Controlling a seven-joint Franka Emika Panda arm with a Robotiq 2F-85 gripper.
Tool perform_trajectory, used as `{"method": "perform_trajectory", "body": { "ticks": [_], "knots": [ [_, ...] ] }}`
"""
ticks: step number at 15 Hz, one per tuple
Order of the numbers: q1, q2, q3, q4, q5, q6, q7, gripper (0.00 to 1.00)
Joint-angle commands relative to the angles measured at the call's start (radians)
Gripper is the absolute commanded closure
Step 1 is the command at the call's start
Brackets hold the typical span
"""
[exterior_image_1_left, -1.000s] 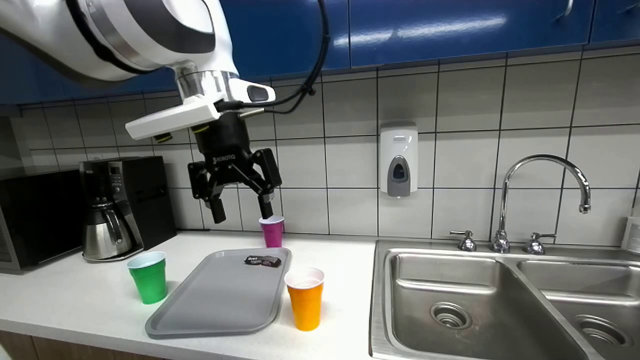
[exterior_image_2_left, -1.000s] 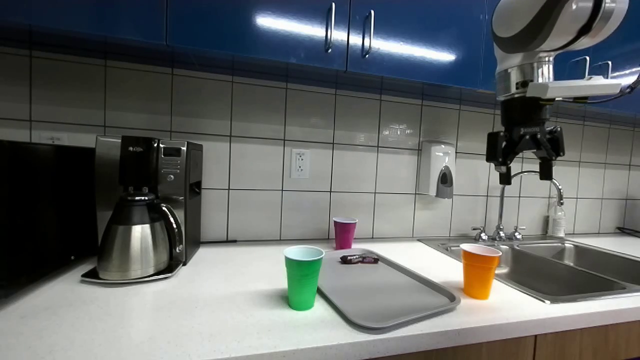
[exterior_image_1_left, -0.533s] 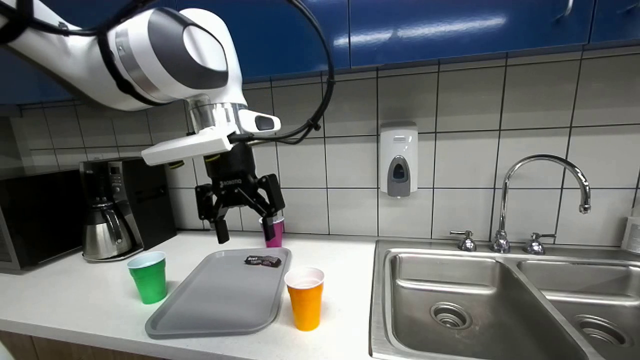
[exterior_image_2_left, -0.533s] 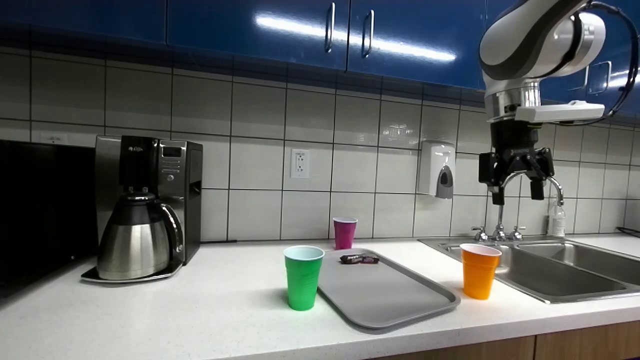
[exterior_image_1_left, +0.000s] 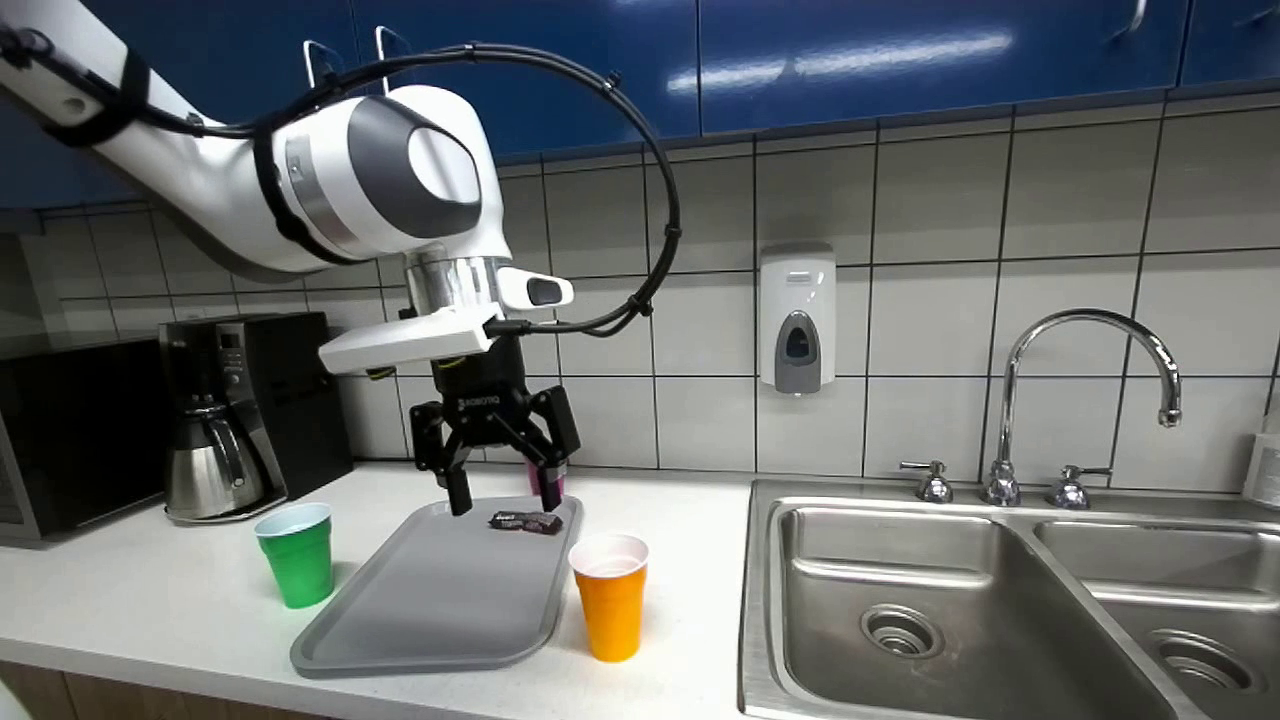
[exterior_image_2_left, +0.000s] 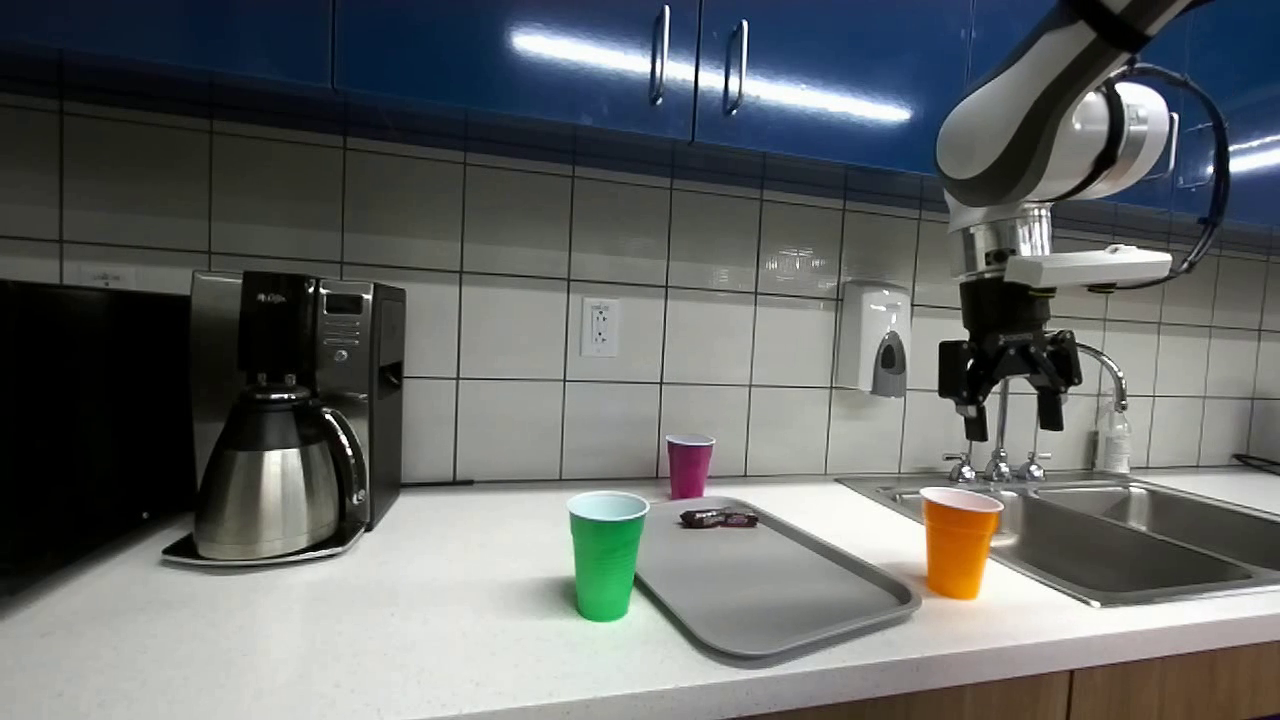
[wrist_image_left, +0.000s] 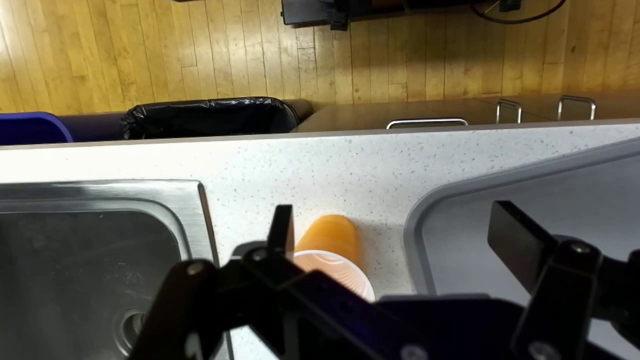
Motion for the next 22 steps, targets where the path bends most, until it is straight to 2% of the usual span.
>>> {"method": "perform_trajectory", "body": {
  "ticks": [1,22],
  "knots": [
    [-0.001,0.072,0.004,0.037,-0.002,0.033,0.014,0.00],
    [0.019,0.417,0.021,0.260,-0.017,0.110,0.140,0.00]
  ]
}}
